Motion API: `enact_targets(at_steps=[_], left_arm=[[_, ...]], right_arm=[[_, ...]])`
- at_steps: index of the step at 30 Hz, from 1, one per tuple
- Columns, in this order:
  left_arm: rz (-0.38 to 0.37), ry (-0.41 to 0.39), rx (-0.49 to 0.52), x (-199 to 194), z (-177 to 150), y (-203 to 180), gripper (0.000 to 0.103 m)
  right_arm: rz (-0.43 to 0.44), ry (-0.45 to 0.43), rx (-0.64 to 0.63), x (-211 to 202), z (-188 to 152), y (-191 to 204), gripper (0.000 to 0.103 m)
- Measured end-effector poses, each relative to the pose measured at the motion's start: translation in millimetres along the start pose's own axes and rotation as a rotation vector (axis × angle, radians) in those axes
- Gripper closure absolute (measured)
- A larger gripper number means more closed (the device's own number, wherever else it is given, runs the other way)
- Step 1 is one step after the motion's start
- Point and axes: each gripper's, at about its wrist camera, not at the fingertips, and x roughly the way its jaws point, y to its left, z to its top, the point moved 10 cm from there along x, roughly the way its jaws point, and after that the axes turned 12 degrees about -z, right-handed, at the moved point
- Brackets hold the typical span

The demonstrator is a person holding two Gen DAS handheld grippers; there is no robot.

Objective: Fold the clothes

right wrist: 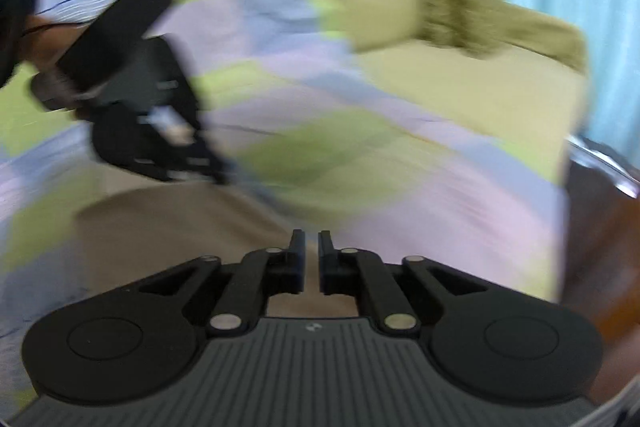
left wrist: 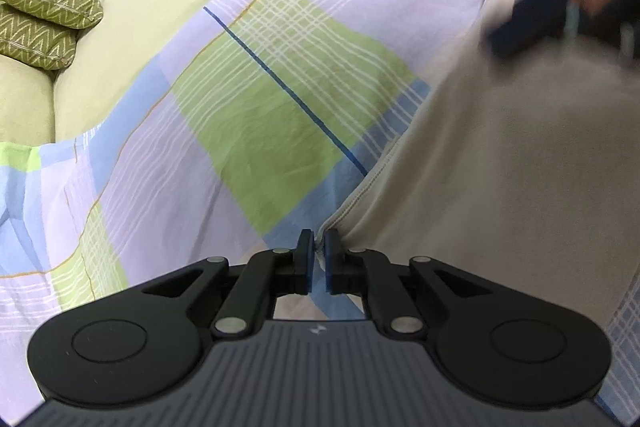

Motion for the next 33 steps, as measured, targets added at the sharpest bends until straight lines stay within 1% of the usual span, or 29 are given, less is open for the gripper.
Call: enact_targets(at_steps=[1, 2, 3, 5, 6, 8, 9, 11, 13, 15, 16, 17, 19, 22, 24, 25, 27, 28, 29, 30, 32, 33], left_arm=[[0.000, -0.003, -0.006, 3, 2, 1, 0.098], [0.000, -0.007, -0.013, 6, 3, 2, 0.097], [-0.001, -0.014, -0.036, 6, 2, 5, 0.097], [-0.001, -0.025, -0.086, 3, -3, 11, 0.097], [0.009, -0.022, -0.103, 3, -7, 14, 0.099], [0.041, -0.007, -0.101, 5, -15, 17, 0.099], [0.045, -0.009, -0.101, 4, -16, 17, 0.100], [0.053, -0.065, -0.117, -15, -12, 18, 0.100], [0.013, -0.141, -0.130, -40, -5, 15, 0.100], [-0.068, -0.185, -0.108, -59, 2, 4, 0.100], [-0.113, -0.188, -0.069, -64, 4, -5, 0.099], [-0.152, -0.172, -0.029, -62, 5, -15, 0.099], [-0.201, -0.135, -0.008, -49, 4, -23, 0.099], [-0.225, -0.090, -0.011, -22, 1, -28, 0.099], [-0.209, -0.083, -0.026, -8, -1, -25, 0.096], [-0.190, -0.094, -0.051, -4, -1, -20, 0.096], [-0.181, -0.111, -0.096, -4, -2, -13, 0.097], [-0.164, -0.118, -0.107, -8, -5, -14, 0.098], [-0.146, -0.116, -0.092, -9, -6, -14, 0.099], [-0.126, -0.113, -0.071, -10, -8, -16, 0.099], [-0.083, -0.111, -0.034, -14, -11, -23, 0.099], [-0.061, -0.112, -0.024, -16, -13, -26, 0.099]], right_arm=[[0.002, 0.039, 0.006, 19, -4, 3, 0.101], [-0.023, 0.077, 0.007, 33, -9, 1, 0.102], [-0.082, 0.092, 0.009, 42, -12, -8, 0.103], [-0.149, 0.109, 0.020, 44, -12, -21, 0.103], [-0.162, 0.112, 0.019, 43, -11, -23, 0.102], [-0.147, 0.067, 0.002, 31, -1, -17, 0.101], [-0.132, 0.060, -0.004, 30, 2, -12, 0.101], [-0.099, 0.063, -0.014, 32, 3, -1, 0.102], [-0.066, 0.066, -0.024, 34, 4, 10, 0.102], [-0.045, 0.064, -0.019, 34, 6, 15, 0.101], [-0.040, 0.051, 0.004, 31, 9, 13, 0.101], [-0.030, 0.038, 0.014, 26, 11, 12, 0.101], [-0.017, 0.050, -0.003, 25, 8, 16, 0.101], [-0.010, 0.084, -0.025, 24, -3, 18, 0.101], [-0.017, 0.117, -0.031, 23, -13, 17, 0.100], [-0.025, 0.127, -0.030, 23, -17, 18, 0.099], [-0.033, 0.138, -0.021, 24, -21, 16, 0.099], [-0.032, 0.136, -0.012, 22, -18, 15, 0.099], [-0.028, 0.130, -0.001, 19, -14, 14, 0.097], [-0.023, 0.115, 0.011, 17, -8, 13, 0.099], [0.010, 0.049, 0.030, 15, 15, 15, 0.101], [0.022, 0.041, 0.023, 20, 23, 17, 0.102]])
